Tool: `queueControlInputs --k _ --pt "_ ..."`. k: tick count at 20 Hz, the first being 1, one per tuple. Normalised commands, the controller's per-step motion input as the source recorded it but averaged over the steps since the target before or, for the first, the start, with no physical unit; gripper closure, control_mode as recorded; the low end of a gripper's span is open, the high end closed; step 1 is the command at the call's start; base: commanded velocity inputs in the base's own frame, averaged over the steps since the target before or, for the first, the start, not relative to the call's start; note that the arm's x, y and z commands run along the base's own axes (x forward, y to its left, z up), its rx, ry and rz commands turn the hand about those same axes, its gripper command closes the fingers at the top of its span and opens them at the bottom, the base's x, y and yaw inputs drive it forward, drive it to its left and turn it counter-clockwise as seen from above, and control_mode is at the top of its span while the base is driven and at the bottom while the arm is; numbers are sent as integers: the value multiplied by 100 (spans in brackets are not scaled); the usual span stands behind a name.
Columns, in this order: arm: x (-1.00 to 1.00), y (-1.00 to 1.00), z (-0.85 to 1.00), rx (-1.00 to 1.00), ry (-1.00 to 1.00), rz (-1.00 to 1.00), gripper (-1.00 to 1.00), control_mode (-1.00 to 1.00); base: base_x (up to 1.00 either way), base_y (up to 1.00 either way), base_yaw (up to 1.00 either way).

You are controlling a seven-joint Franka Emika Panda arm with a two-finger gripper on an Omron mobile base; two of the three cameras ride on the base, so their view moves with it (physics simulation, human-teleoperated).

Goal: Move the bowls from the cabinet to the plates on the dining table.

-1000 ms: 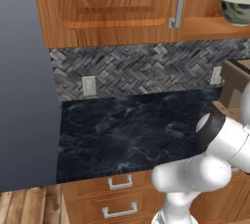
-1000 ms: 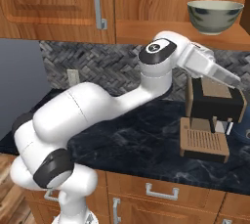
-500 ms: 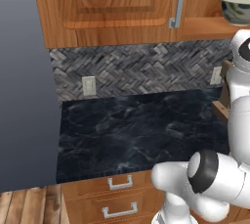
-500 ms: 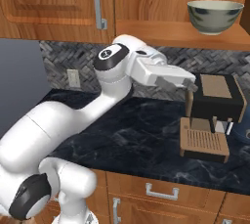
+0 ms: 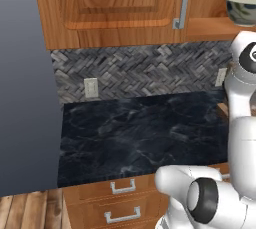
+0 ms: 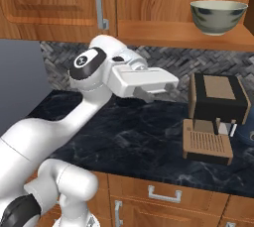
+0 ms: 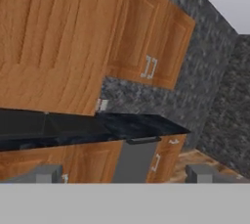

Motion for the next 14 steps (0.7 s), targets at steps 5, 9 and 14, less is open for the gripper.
queueControlInputs --k 5,9,14 --pt "0 39 9 0 -2 14 -100 -100 0 0 0" --pt "0 38 12 0 0 26 -100 -100 0 0 0" --pt "0 34 7 0 0 36 -100 -100 0 0 0"
